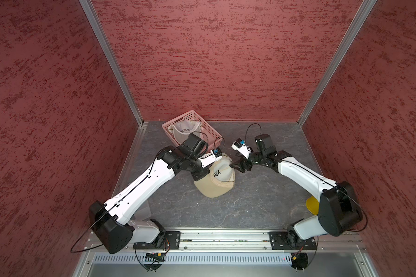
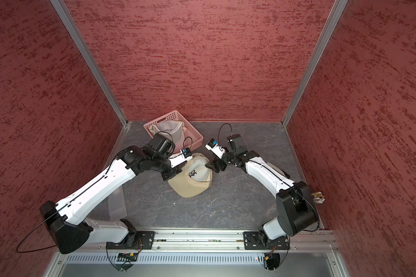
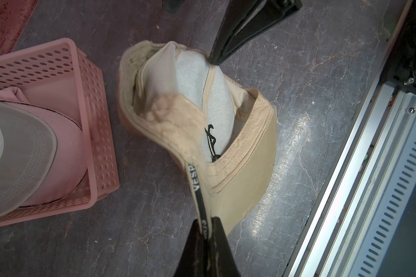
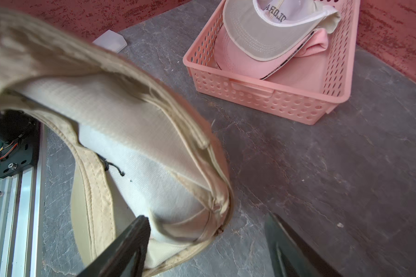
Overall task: Turn the baseball cap inside out
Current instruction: Turn over the baseball cap.
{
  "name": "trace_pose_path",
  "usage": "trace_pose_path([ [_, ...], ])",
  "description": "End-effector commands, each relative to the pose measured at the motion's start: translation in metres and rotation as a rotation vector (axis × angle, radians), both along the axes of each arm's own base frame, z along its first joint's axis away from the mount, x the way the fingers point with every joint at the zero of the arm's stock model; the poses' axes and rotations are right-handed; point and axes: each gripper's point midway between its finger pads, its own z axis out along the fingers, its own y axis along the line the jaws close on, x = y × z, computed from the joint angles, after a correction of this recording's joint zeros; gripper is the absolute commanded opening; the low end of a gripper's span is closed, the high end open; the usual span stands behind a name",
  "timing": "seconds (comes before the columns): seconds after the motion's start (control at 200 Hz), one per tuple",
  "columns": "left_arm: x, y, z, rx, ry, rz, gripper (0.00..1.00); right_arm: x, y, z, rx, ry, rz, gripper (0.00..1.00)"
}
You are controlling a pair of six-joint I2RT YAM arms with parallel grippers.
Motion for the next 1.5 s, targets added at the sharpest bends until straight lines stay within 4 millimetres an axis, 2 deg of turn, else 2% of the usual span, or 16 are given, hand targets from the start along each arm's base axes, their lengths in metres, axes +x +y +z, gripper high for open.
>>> trace_pose_path([
  [0.0,-0.007,-0.006,0.011,-0.018,-0.034,-0.080,0.00,0.006,0.003,0.000,0.027,-0.022,0.010,0.79],
  [0.085,-0.012,-0.003,0.008,0.000,-0.040,-0.097,0.00,0.006,0.000,0.009,0.075,-0.034,0.020,0.79],
  [0.205,-0.019,-0.002,0.010,-0.030,-0.058,-0.133,0.00,0.003,-0.018,0.019,0.153,-0.034,0.033,0.79],
  [0.316,-0.026,-0.010,0.023,-0.100,-0.087,-0.178,0.00,0.004,-0.029,0.007,0.132,-0.019,0.028,0.79],
  [0.566,-0.032,-0.020,0.039,-0.158,-0.109,-0.250,0.00,-0.013,-0.025,-0.005,0.226,-0.004,0.114,0.79],
  [0.696,-0.032,-0.020,0.038,-0.146,-0.108,-0.258,0.00,-0.016,-0.022,0.000,0.263,0.015,0.129,0.78],
  [0.841,-0.032,-0.018,0.036,-0.139,-0.104,-0.256,0.00,-0.006,-0.040,0.014,0.323,0.015,0.065,0.77],
  [0.977,-0.034,-0.016,0.036,-0.147,-0.113,-0.253,0.00,-0.017,-0.053,0.031,0.399,0.000,0.115,0.73],
  [1.382,-0.036,-0.018,0.045,-0.178,-0.148,-0.283,0.00,-0.045,-0.044,0.042,0.511,0.058,0.284,0.75],
  [1.493,-0.034,-0.022,0.048,-0.192,-0.159,-0.293,0.00,-0.051,-0.035,0.047,0.508,0.069,0.323,0.76],
])
